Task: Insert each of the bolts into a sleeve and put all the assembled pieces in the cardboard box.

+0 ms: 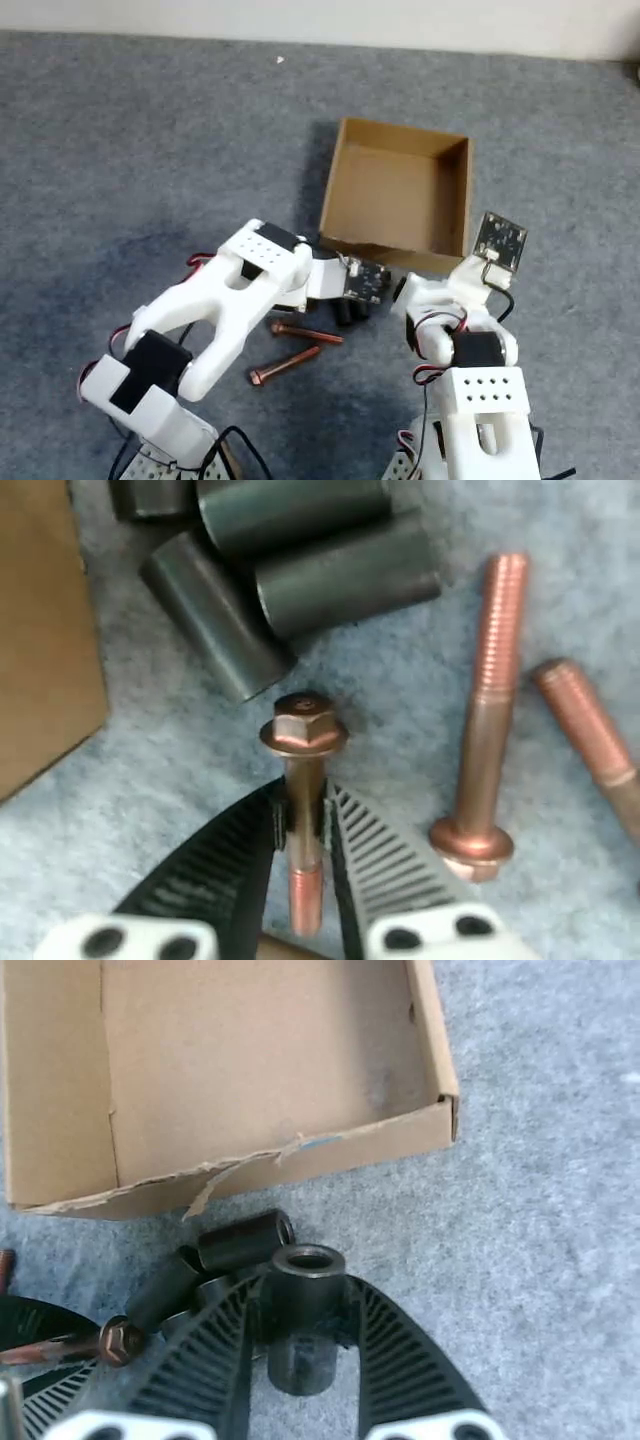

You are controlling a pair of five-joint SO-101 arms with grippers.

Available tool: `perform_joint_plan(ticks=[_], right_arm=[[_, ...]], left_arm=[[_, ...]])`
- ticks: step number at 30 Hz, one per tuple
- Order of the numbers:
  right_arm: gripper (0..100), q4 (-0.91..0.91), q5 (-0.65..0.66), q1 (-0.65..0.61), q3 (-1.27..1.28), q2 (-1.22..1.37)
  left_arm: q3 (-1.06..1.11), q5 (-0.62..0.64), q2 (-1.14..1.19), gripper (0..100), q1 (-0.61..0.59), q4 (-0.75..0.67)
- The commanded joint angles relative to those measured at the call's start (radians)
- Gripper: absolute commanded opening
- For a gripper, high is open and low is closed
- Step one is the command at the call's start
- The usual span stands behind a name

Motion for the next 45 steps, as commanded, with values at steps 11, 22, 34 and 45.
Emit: perform_joint_plan(ticks=[11, 22, 34, 45], right_arm=[[0.4, -0.018, -0.005, 0.051, -0.016, -0.033], [0.4, 0.088, -0.005, 0.05, -0.081, -0.159], [0.4, 0.027, 0.002, -0.34, -0.001, -0.691], [0.4, -0.401, 0.446, -0.516, 0.38, -0.785]], left_arm=[[0.035, 0.295, -0.453, 1, -0.084, 0.081], [0.182, 0.796, -0.932, 1, -0.183, 0.078], [0.205, 1.257, -1.333, 1, -0.197, -0.005], [0.493, 1.505, -1.647, 1, -0.189, -0.31]])
